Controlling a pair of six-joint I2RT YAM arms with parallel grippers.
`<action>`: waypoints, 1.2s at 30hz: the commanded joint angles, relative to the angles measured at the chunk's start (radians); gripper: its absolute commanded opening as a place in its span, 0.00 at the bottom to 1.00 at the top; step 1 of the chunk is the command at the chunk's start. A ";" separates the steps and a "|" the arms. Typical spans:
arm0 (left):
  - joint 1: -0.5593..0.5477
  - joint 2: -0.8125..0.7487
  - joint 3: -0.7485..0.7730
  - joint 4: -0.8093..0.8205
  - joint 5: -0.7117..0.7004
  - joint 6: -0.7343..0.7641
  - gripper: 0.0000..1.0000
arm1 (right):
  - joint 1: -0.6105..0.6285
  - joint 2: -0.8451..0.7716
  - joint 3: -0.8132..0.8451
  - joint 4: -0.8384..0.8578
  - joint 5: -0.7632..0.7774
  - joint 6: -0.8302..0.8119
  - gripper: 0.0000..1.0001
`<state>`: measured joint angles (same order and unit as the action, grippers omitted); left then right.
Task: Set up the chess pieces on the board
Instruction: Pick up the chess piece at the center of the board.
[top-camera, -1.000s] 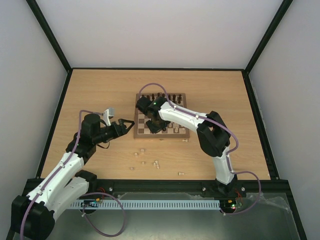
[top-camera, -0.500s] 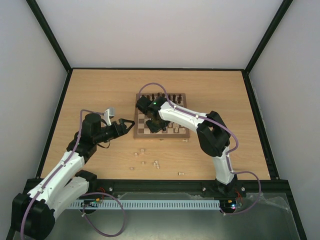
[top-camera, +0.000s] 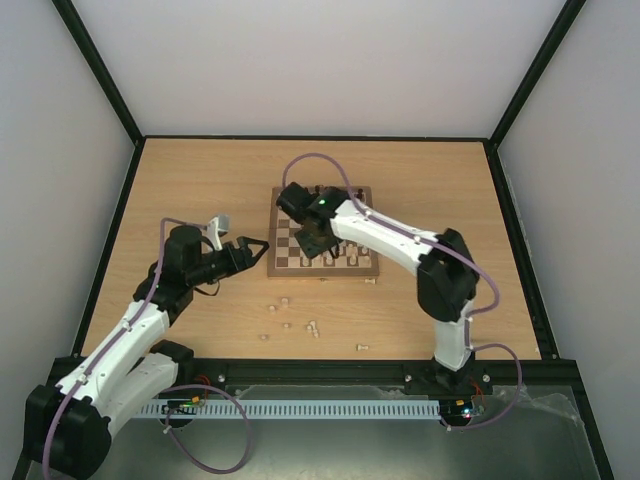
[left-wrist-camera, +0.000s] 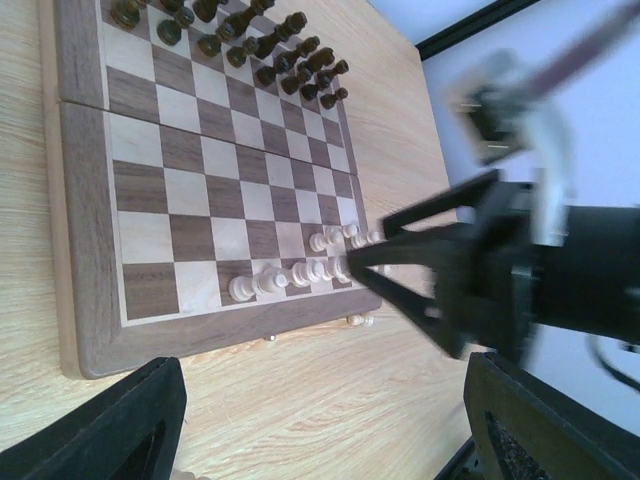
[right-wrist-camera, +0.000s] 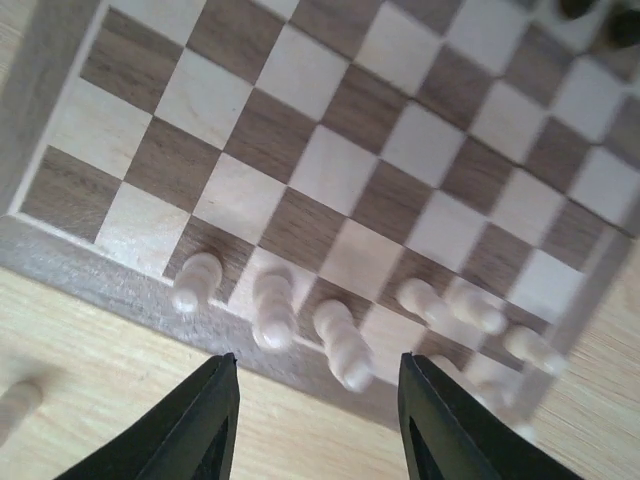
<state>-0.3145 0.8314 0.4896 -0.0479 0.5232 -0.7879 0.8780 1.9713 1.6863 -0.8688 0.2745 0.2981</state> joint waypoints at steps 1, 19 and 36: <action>0.018 0.007 0.052 -0.045 -0.004 0.032 0.80 | 0.016 -0.189 -0.062 -0.025 0.050 0.059 0.46; 0.118 -0.134 0.064 -0.203 0.001 0.060 0.80 | 0.242 -0.159 -0.307 0.264 -0.288 0.009 0.50; 0.136 -0.155 0.051 -0.215 0.028 0.072 0.80 | 0.243 0.032 -0.188 0.246 -0.256 0.017 0.42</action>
<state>-0.1799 0.6880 0.5293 -0.2623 0.4984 -0.7280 1.1206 1.9614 1.4654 -0.5922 0.0078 0.3206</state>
